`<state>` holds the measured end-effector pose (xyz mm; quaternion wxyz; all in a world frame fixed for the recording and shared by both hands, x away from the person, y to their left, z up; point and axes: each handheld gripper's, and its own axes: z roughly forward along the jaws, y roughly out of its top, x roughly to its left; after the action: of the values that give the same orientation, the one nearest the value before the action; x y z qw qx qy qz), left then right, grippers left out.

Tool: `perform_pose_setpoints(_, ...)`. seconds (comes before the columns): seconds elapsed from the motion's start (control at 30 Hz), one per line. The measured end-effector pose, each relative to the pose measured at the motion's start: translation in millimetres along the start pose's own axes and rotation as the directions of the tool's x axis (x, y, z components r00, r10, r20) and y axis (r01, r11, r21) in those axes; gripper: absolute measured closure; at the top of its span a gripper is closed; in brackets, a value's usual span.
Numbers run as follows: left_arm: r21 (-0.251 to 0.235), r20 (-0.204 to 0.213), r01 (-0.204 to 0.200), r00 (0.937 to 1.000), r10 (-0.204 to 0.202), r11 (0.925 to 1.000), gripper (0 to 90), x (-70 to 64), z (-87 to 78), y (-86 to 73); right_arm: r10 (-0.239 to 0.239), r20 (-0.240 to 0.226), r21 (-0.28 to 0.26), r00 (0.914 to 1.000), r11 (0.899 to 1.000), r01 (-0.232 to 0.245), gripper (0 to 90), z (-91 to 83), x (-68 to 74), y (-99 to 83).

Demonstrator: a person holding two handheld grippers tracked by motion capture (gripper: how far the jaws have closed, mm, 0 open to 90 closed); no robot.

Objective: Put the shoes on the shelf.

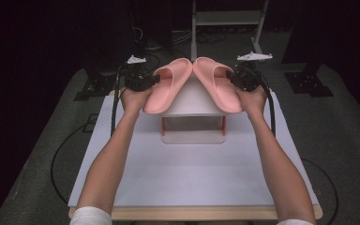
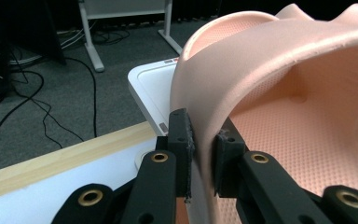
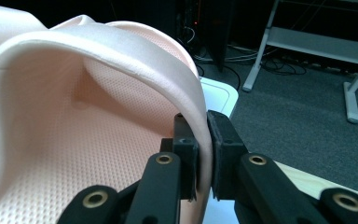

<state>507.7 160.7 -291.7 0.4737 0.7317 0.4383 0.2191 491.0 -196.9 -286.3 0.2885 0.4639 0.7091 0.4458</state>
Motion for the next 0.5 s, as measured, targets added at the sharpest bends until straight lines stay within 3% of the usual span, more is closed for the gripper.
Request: perform_pose_setpoints(0.5, 0.015, 0.016, 0.013, 0.9998, -0.013, 0.9998, 74.6, -3.5, 5.9, -4.0, 0.039, -0.034, 0.021, 0.9986, 0.999, -0.039, 76.5, 8.5, 4.6, -2.7)
